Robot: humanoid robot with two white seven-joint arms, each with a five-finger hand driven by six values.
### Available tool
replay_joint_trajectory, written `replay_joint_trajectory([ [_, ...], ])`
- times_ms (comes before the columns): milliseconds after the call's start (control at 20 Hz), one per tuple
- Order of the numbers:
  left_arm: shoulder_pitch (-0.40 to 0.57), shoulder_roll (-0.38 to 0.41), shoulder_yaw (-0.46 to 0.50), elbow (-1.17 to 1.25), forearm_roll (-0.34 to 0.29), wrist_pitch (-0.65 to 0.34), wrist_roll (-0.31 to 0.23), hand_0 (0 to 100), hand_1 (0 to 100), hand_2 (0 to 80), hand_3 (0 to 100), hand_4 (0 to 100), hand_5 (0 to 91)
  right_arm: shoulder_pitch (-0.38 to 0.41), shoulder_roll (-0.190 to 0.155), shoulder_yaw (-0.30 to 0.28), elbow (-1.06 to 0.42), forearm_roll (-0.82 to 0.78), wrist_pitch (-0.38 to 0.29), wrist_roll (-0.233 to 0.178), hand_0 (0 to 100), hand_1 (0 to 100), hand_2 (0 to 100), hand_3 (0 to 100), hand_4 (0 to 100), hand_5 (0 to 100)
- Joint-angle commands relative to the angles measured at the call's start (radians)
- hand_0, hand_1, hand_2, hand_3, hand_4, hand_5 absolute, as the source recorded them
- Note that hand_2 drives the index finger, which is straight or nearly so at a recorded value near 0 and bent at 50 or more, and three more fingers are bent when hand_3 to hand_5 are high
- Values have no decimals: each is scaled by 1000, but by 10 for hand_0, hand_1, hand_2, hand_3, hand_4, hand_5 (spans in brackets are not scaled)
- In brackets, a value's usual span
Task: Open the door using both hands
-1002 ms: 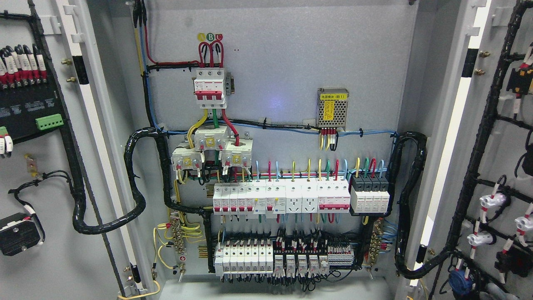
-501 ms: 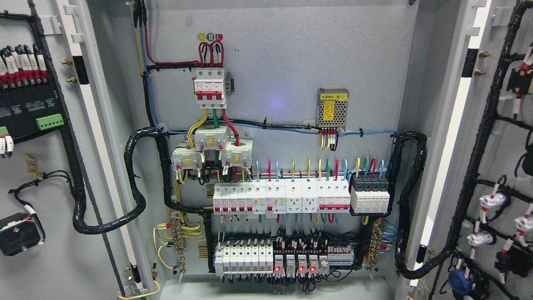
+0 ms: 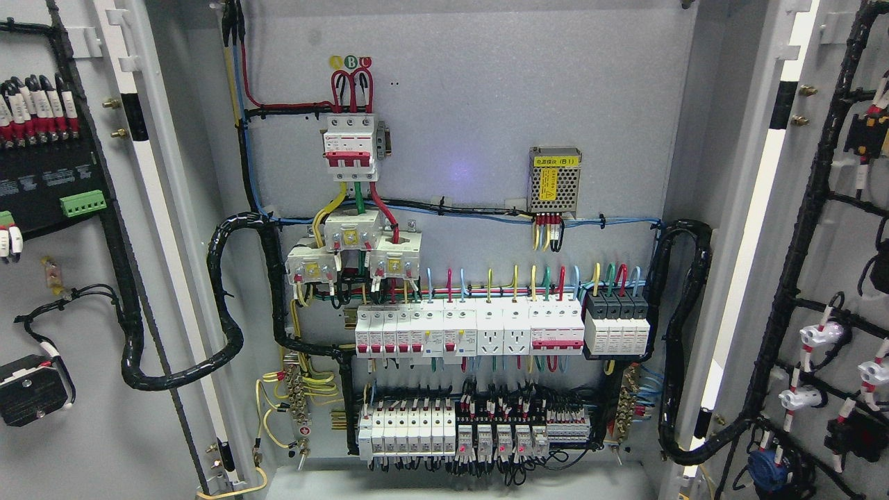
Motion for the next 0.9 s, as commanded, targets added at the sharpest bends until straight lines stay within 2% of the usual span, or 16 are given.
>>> replay_joint_trajectory([
  [0, -35, -173, -187, 488, -107, -1, -1, 0, 0, 0, 0, 0, 0, -5, 54, 162, 462, 67, -31, 0, 191, 0, 0, 0, 0, 0],
  [100, -52, -209, -193, 608, -114, -2, -1, 0, 0, 0, 0, 0, 0, -5, 89, 162, 562, 70, -39, 0, 191, 0, 0, 0, 0, 0],
  [250, -79, -235, -199, 752, -114, -2, -1, 0, 0, 0, 0, 0, 0, -2, 118, 188, 686, 91, -39, 0, 191, 0, 0, 0, 0, 0],
  [351, -98, -253, -200, 846, -115, -2, -1, 0, 0, 0, 0, 0, 0, -2, 147, 185, 783, 96, -39, 0, 191, 0, 0, 0, 0, 0],
  [451, -113, -272, -197, 930, -115, -1, -1, 0, 0, 0, 0, 0, 0, -2, 205, 171, 864, 96, -39, 0, 191, 0, 0, 0, 0, 0],
  [601, -114, -283, -197, 1007, -117, 1, -1, 0, 0, 0, 0, 0, 0, -3, 224, 165, 986, 98, -39, 1, 191, 0, 0, 0, 0, 0],
  [701, -118, -289, -197, 1070, -117, 2, -3, 0, 0, 0, 0, 0, 0, -11, 253, 163, 1062, 98, -39, 1, 191, 0, 0, 0, 0, 0],
  [852, -148, -305, -193, 1195, -117, 2, -3, 0, 0, 0, 0, 0, 0, -35, 269, 165, 1214, 98, -39, 1, 191, 0, 0, 0, 0, 0],
])
